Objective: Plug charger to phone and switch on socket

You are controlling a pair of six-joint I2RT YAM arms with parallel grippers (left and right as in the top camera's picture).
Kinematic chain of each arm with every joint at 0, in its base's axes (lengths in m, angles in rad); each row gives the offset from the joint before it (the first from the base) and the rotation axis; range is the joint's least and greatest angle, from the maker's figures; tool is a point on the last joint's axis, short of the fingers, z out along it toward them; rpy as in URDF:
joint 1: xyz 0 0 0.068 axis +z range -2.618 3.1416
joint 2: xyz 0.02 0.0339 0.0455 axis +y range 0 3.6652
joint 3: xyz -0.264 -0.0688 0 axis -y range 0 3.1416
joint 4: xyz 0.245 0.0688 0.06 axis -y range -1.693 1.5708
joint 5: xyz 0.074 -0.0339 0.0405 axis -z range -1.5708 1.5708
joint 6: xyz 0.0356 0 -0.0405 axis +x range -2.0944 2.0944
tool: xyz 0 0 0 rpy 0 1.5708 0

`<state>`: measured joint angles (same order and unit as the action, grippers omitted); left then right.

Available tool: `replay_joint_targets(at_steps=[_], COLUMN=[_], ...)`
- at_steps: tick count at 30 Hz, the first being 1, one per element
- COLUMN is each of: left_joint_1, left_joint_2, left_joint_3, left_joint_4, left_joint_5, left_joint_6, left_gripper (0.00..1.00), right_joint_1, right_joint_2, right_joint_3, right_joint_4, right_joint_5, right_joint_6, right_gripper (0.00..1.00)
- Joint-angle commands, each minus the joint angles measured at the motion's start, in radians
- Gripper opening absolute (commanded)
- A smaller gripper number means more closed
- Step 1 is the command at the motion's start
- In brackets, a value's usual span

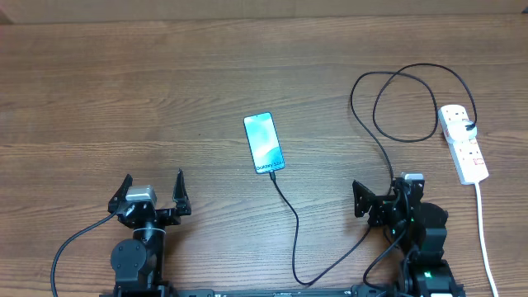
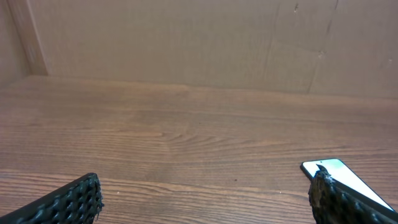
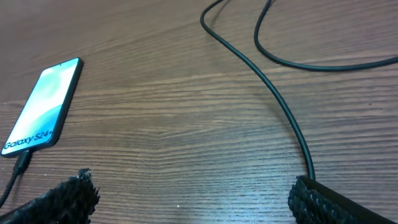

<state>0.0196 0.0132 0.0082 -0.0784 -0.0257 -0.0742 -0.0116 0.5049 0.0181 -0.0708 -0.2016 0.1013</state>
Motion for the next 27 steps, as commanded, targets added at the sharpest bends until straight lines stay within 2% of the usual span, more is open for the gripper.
replay_joint_targets(at_steps=[1, 15, 20, 27], left_joint_1=[-0.007, -0.007, -0.007, -0.007], left_joint_2=[-0.009, -0.009, -0.009, -0.009], left_joint_3=[-0.003, -0.003, -0.003, -0.003], left_joint_4=[0.001, 0.001, 0.001, 0.001], left_joint_5=[0.008, 0.008, 0.008, 0.008], left_joint_6=[0.016, 0.016, 0.016, 0.016], left_gripper=[1.00, 1.00, 1.00, 1.00], right_joint_1=[0.006, 0.006, 0.006, 0.006], right_joint_2=[-0.082, -0.456, -0.503, -0.503], right_joint_3=[-0.010, -0.010, -0.010, -0.010], right_joint_4=[0.001, 0.001, 0.001, 0.005], right_joint_5=[0.014, -0.004, -0.011, -0.069], right_joint_6=[0.003, -0.023, -0.028, -0.118], right_gripper=[1.00, 1.00, 1.00, 1.00])
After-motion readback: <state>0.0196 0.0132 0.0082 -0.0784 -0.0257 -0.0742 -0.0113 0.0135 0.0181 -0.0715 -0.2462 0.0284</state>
